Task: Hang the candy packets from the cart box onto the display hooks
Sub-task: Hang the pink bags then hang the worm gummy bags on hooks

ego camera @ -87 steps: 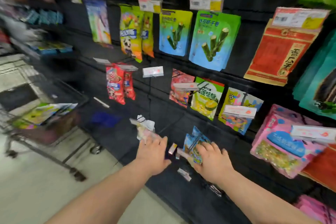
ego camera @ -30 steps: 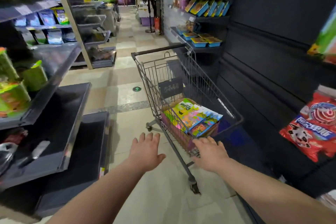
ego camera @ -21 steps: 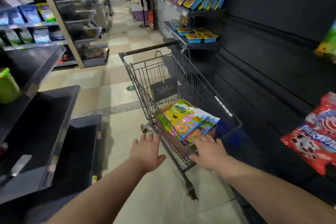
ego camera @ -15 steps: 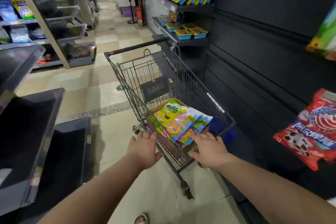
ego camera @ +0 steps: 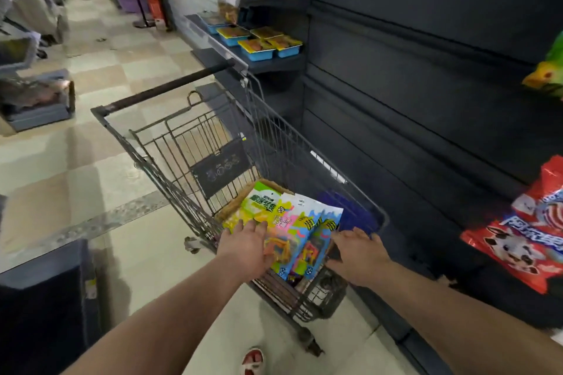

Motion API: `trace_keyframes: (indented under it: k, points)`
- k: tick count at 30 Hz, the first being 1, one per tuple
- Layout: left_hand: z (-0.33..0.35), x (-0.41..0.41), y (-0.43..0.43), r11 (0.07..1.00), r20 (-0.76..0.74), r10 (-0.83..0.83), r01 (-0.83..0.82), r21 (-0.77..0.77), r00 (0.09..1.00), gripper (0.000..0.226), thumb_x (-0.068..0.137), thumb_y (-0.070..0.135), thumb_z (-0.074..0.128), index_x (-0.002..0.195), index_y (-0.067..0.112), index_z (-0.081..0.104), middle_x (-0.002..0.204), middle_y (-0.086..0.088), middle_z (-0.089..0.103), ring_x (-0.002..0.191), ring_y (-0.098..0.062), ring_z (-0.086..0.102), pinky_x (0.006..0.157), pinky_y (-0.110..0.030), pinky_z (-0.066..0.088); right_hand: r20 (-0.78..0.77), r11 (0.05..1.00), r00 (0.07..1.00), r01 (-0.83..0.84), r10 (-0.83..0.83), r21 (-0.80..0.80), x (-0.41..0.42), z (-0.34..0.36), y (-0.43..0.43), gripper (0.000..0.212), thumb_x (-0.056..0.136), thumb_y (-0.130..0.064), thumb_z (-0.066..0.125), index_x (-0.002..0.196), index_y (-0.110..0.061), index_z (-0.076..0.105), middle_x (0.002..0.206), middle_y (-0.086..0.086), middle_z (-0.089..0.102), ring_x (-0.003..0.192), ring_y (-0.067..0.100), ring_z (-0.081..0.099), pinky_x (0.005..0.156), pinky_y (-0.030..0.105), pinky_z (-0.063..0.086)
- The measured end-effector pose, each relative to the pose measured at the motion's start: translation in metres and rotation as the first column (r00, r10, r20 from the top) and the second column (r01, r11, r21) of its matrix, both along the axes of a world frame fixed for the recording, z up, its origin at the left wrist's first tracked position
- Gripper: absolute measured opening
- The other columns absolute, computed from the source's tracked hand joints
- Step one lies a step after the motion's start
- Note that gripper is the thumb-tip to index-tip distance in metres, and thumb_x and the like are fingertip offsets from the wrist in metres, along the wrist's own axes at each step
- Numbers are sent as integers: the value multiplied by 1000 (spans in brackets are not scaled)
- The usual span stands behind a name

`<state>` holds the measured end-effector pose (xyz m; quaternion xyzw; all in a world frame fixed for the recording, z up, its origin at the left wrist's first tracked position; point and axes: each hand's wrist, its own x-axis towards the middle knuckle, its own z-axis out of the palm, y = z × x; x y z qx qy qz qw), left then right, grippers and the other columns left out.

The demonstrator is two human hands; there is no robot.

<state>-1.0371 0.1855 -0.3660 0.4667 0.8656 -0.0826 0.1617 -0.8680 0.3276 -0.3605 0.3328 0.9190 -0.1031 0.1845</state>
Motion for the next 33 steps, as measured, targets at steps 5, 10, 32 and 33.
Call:
trace_keyframes:
  k: [5,10,32,33]
  points:
    - [-12,-62,18,997,44,-67,68,-21,997,76,89,59,46,148,18,25,152,-8,34,143,-30,26,113,-46,28,43,995,995,89,-88,-38,-47,-14,9,56,92,-48,46,142,-24,35,146,3,41,135,25,35,111,48,26]
    - [-33,-101,43,989,68,-117,122,-79,991,76,88,58,50,149,20,24,152,-6,33,143,-30,25,113,-47,26,125,983,980,165,-154,-82,-70,-33,12,60,94,-47,43,147,-25,27,150,3,37,138,24,32,111,48,25]
    - [-161,-139,121,949,228,-23,93,-302,974,78,92,52,51,150,12,19,156,-10,27,142,-32,27,111,-48,31,190,765,860,508,-473,-396,-123,-191,75,49,92,-41,53,134,-16,44,130,13,55,115,31,57,87,33,47]
    - [-168,-139,124,948,231,-13,85,-306,973,76,91,51,52,149,12,21,154,-10,29,141,-32,29,109,-48,32,199,747,853,520,-483,-414,-125,-199,76,49,93,-40,52,133,-13,44,130,15,54,116,31,56,87,34,47]
